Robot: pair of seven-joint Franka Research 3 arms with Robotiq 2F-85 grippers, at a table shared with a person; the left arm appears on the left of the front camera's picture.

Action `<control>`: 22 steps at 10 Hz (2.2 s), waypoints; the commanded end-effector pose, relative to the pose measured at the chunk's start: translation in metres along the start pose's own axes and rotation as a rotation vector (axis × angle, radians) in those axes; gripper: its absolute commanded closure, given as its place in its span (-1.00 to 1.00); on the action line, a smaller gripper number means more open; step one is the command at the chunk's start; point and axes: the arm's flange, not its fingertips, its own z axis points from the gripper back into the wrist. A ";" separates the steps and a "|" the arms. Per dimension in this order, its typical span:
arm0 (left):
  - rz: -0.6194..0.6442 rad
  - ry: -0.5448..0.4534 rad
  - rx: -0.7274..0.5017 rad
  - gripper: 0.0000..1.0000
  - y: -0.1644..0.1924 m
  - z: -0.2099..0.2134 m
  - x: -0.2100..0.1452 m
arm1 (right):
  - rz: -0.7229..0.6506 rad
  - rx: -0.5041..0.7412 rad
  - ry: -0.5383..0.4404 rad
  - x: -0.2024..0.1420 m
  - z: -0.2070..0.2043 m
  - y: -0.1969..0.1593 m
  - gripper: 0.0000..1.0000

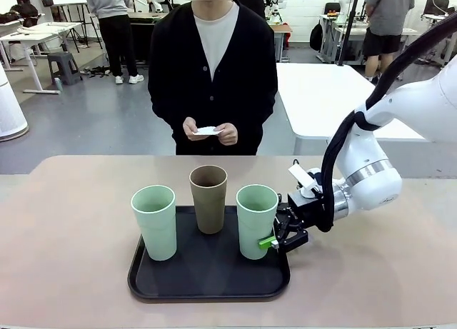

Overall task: Place coasters on the table and set cups on them.
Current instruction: Pick up one Reusable plastic cup and place it on a coaster set by the human.

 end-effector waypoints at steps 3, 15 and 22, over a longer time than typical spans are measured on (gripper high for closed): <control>-0.010 -0.004 -0.006 -1.00 0.001 0.001 0.000 | 0.016 0.030 -0.008 -0.002 -0.003 -0.008 0.20; -0.010 -0.004 -0.006 -1.00 0.001 0.001 0.000 | 0.032 -0.171 0.060 0.198 0.071 0.081 -0.60; -0.010 -0.004 -0.006 -1.00 0.001 0.001 0.000 | 0.024 -0.197 0.056 0.213 0.074 0.080 -0.65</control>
